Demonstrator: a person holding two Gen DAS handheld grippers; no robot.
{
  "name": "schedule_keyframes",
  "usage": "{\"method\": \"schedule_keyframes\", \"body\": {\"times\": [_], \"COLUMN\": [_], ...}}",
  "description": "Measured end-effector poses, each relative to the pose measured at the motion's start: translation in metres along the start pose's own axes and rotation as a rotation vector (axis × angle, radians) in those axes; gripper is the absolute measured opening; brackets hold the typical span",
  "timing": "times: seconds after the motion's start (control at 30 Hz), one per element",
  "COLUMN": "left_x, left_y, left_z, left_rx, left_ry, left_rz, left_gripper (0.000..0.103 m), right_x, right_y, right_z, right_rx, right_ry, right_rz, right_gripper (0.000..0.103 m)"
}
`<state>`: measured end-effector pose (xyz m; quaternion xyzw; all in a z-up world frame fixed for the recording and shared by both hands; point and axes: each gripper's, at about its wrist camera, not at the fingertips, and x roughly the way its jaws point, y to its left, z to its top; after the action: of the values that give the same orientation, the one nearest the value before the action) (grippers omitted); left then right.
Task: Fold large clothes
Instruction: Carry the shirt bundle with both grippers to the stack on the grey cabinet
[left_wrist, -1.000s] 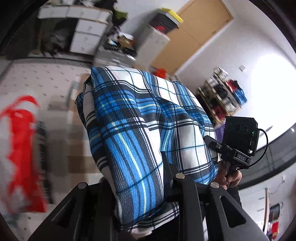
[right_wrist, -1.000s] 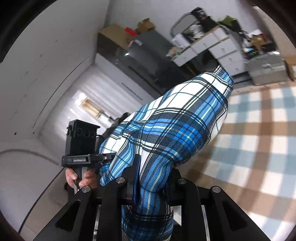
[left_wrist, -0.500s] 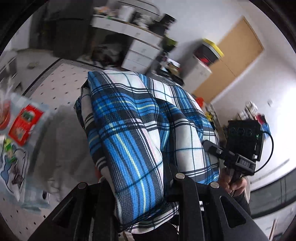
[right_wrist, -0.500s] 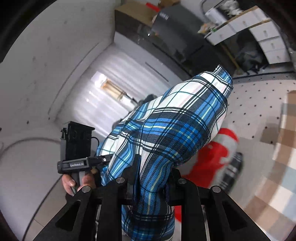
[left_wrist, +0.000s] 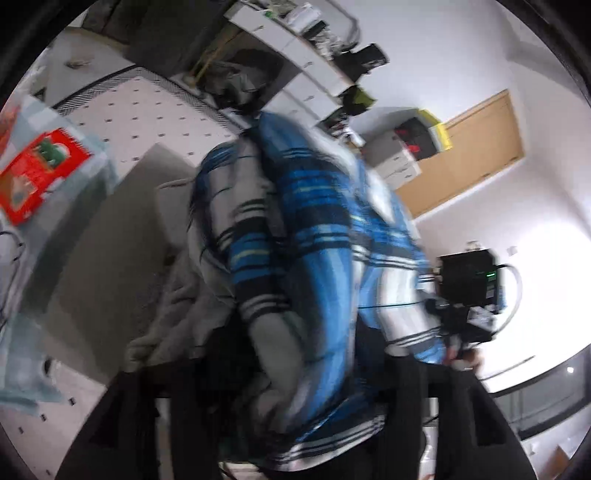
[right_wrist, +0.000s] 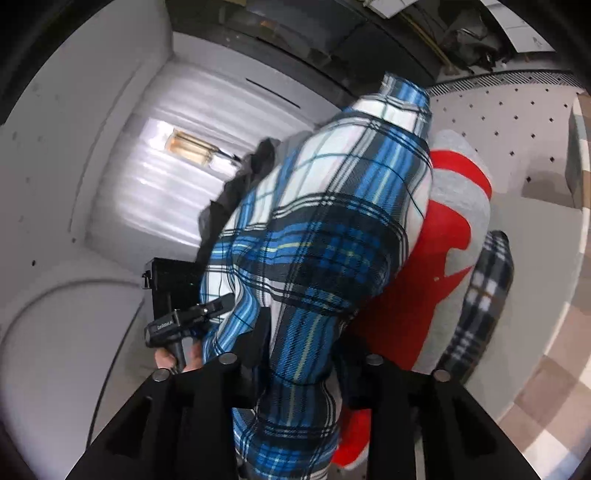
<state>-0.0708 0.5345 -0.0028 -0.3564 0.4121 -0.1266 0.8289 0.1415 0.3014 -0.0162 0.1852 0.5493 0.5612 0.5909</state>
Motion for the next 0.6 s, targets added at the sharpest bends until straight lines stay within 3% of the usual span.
{"method": "schedule_keyframes", "body": {"times": [0.07,0.17,0.27,0.47,0.6], "left_x": [-0.001,-0.003,-0.012,-0.026,-0.063], "left_y": [0.016,0.029,0.036,0.034,0.037], "left_z": [0.001,0.004,0.015,0.024,0.023], "left_rx": [-0.016,-0.031,-0.006,0.006,-0.018], "left_ry": [0.007,0.002,-0.006,-0.006,-0.128], "left_rz": [0.004,0.004,0.066,0.11,0.109], "left_gripper": [0.057,0.063,0.076,0.076,0.076], "right_x": [-0.001,-0.005,-0.005,-0.01,-0.008], "right_y": [0.004,0.013,0.015,0.035,0.046], "right_z": [0.003,0.001,-0.004,0.001,0.005], "right_rx": [-0.011,-0.088,-0.09,-0.094,-0.113], "right_ry": [0.016,0.022,0.029,0.038,0.042], "right_rz": [-0.062,-0.155,-0.195,-0.258,-0.309], "right_gripper": [0.056,0.063,0.064,0.067,0.07]}}
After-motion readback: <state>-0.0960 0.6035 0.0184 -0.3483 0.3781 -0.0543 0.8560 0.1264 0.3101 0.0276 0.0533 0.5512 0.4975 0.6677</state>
